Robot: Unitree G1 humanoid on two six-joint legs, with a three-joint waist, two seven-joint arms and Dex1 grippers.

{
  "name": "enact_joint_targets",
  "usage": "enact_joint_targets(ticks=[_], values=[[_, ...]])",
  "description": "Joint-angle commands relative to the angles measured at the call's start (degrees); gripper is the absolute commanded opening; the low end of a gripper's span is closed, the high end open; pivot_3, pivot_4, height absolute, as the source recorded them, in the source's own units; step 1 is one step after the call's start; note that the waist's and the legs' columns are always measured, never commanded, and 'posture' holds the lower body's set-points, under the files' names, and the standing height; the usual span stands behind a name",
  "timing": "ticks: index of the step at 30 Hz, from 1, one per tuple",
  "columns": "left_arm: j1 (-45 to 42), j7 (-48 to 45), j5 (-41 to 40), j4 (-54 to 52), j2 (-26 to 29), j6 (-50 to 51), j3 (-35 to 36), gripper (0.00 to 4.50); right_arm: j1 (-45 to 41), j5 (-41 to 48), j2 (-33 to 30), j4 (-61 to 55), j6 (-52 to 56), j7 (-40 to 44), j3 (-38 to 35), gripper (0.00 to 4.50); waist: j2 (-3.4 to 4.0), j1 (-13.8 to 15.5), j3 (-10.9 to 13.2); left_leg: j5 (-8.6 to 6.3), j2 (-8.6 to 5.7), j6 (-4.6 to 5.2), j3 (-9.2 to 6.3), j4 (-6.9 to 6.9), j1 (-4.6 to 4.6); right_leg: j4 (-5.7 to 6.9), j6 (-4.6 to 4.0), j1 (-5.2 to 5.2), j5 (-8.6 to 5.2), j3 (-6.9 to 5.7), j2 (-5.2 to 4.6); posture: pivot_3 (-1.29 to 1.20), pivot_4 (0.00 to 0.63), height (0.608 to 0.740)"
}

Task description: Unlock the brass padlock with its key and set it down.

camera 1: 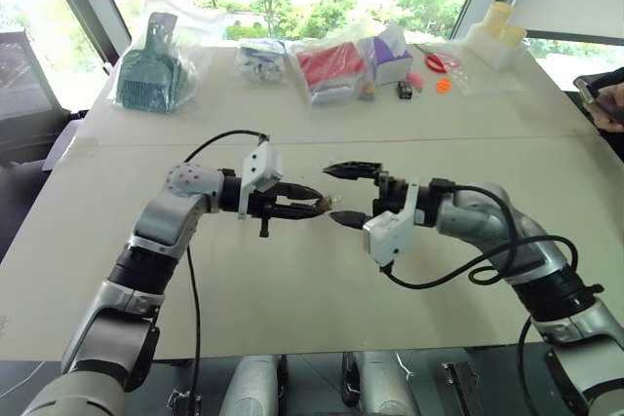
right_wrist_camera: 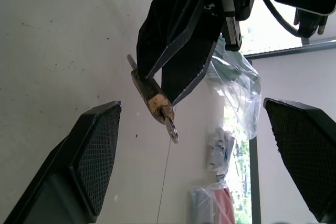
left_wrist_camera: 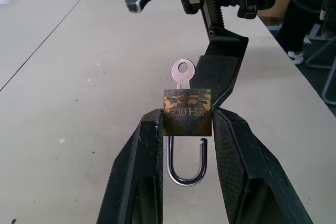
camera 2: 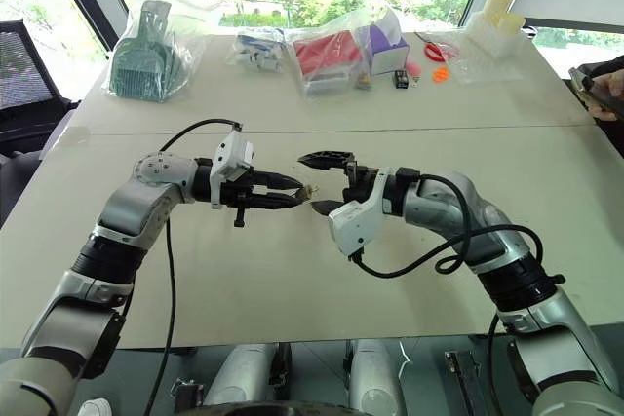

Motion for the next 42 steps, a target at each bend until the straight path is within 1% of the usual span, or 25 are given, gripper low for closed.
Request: enact_joint_targets(ticks=[1,13,21,22,24,26,27,28,29,31,32,42], values=[[-1.6,0.0,-0.4,-0.9,-0.2,-0.4,1.3,0.76,-2.0,-0.1,0.6,0.4,-1.7,0.0,0.0,4.46,0.0,0.0,0.0,0.0,0.0,0.0,0.0,0.0,0.0,0.0,0.0,0.0,0.0,0.0,0.0,0.0,0.15,0.74],[-1.1,0.9,-0.8,-1.9,-0.7,0.2,1.5,0.76,-4.2,-1.2,1.4,3.2,-5.0,0.4,1.5,4.46,0.0,0.0,0.0,0.0,0.0,0.0,0.01,0.0,0.0,0.0,0.0,0.0,0.0,0.0,0.0,0.0,0.15,0.74],[-0.7,1.2,-1.0,-2.4,-0.7,0.3,1.5,0.76,-4.9,-1.7,1.1,4.6,-5.5,0.4,1.0,4.46,0.0,0.0,0.0,0.0,0.0,0.0,0.01,0.0,0.0,0.0,0.0,0.0,0.0,0.0,0.0,0.0,0.15,0.74],[-0.7,1.2,-1.0,-2.4,-0.7,0.3,1.5,0.76,-4.8,-1.7,0.9,4.7,-5.1,0.5,0.8,4.22,0.0,0.0,0.0,0.0,0.0,0.0,0.01,0.0,0.0,0.0,0.0,0.0,0.0,0.0,0.0,0.0,0.15,0.74],[-0.7,1.2,-1.0,-2.3,-0.6,0.2,1.6,0.76,-4.9,-2.1,0.6,5.0,-4.9,0.2,0.3,3.57,0.0,0.0,0.0,0.0,0.0,0.0,0.01,0.0,0.0,0.0,0.0,0.0,0.0,0.0,0.0,0.0,0.15,0.74],[-0.6,1.1,-1.0,-2.3,-0.5,0.2,1.6,0.76,-4.9,-2.2,0.5,5.1,-4.6,-0.1,0.0,2.51,0.0,0.0,0.0,0.0,0.0,0.0,0.01,0.0,0.0,0.0,0.0,0.0,0.0,0.0,0.0,0.0,0.15,0.74],[-0.6,1.2,-1.0,-2.3,-0.5,0.2,1.6,0.76,-4.9,-2.0,0.5,5.1,-4.4,0.2,0.0,2.07,0.0,0.0,0.0,0.0,0.0,0.0,0.01,0.0,0.0,0.0,0.0,0.0,0.0,0.0,0.0,0.0,0.15,0.74],[-0.6,1.2,-1.0,-2.3,-0.5,0.2,1.6,0.76,-4.9,-1.2,0.4,5.1,-4.2,1.0,0.3,1.73,0.0,0.0,0.0,0.0,0.0,0.0,0.01,0.0,0.0,0.0,0.0,0.0,0.0,0.0,0.0,0.0,0.15,0.74],[-0.6,1.2,-0.9,-2.3,-0.5,0.2,1.6,0.76,-4.9,-0.5,0.4,5.2,-4.1,1.5,0.5,1.18,0.0,0.0,0.0,0.0,0.0,0.0,0.01,0.0,0.0,0.0,0.0,0.0,0.0,0.0,0.0,0.0,0.15,0.74],[-0.6,1.1,-0.9,-2.3,-0.5,0.2,1.7,0.76,-5.0,-0.6,0.4,5.1,-4.4,1.6,0.5,0.34,0.01,0.0,0.0,0.0,0.0,0.0,0.01,0.0,0.0,0.0,0.0,0.0,0.0,0.0,0.0,0.0,0.15,0.74],[-0.7,1.1,-0.8,-2.3,-0.5,0.3,1.7,0.76,-5.0,-0.7,0.5,5.1,-4.5,1.6,0.4,0.04,0.01,0.0,0.0,0.0,0.0,0.0,0.01,0.0,0.0,0.0,0.0,0.0,0.0,0.0,0.0,0.0,0.15,0.74],[-0.7,1.2,-0.9,-2.6,-0.3,0.5,1.8,0.76,-5.0,-0.9,0.6,4.9,-5.1,1.7,0.6,0.04,0.01,0.0,0.0,0.0,0.0,0.0,0.01,0.0,0.0,0.0,0.0,0.0,0.0,0.0,0.0,0.0,0.15,0.74]])
